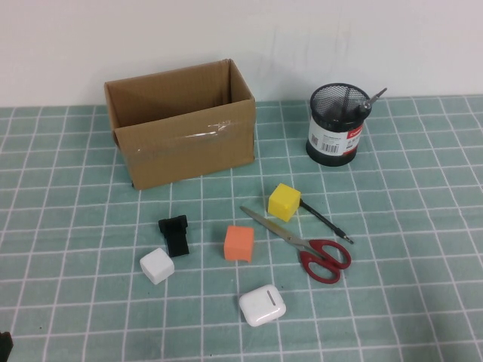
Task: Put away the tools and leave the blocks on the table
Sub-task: Pick up the scissors from the table
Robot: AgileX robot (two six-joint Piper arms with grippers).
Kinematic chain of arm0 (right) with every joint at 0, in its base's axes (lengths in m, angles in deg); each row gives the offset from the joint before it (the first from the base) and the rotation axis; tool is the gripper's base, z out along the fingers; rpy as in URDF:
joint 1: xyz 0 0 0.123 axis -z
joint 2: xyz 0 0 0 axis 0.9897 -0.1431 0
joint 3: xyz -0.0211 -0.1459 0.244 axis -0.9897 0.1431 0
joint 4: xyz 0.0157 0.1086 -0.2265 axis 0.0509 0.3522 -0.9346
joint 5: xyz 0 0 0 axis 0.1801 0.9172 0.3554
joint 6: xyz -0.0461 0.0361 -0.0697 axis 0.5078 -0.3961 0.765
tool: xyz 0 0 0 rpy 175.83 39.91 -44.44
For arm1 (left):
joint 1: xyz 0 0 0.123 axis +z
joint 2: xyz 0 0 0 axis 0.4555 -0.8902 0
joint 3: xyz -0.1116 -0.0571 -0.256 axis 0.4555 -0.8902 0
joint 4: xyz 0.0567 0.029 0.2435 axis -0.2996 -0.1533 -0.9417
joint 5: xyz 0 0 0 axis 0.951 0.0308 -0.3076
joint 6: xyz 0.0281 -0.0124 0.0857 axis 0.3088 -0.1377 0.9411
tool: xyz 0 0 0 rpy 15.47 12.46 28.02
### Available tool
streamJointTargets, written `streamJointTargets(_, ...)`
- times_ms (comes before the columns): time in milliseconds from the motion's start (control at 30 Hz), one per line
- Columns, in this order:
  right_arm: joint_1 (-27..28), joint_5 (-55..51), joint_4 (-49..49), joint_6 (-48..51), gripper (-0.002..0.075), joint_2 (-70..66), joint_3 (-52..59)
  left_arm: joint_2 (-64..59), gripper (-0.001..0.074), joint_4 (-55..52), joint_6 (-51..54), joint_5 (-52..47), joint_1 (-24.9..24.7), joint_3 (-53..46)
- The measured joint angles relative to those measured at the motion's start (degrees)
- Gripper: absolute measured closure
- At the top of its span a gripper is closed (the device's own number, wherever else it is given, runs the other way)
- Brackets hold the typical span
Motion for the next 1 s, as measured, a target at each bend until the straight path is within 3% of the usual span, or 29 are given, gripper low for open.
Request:
streamJointTargets(167, 0.0, -11.8, 1.0, 1.9, 0.0729, -6.2, -8.8, 0.0, 0.0738, 0.0, 0.0, 0.0, 0.0, 0.0)
streamJointTargets(467, 0.0, -43.5, -7.0, 12.3, 0.0729, -35.6, -34.7, 0.0, 0.0738, 0.0, 0.0, 0.0, 0.0, 0.0)
streamJointTargets(700, -0.2, -51.2, -6.6, 18.3, 0.0728, -56.0, -45.8, 0.0, 0.0738, 0.1, 0.0, 0.0, 0.0, 0.0)
streamJointTargets(800, -3.4, -52.0, -6.5, 19.9, 0.0728, -63.8, -50.1, 0.0, 0.0738, 0.1, 0.0, 0.0, 0.0, 0.0)
streamJointTargets(1000, -18.3, -51.8, -9.2, 21.2, 0.0729, -76.9, -58.7, 0.0, 0.0738, 0.1, 0.0, 0.0, 0.0, 0.0)
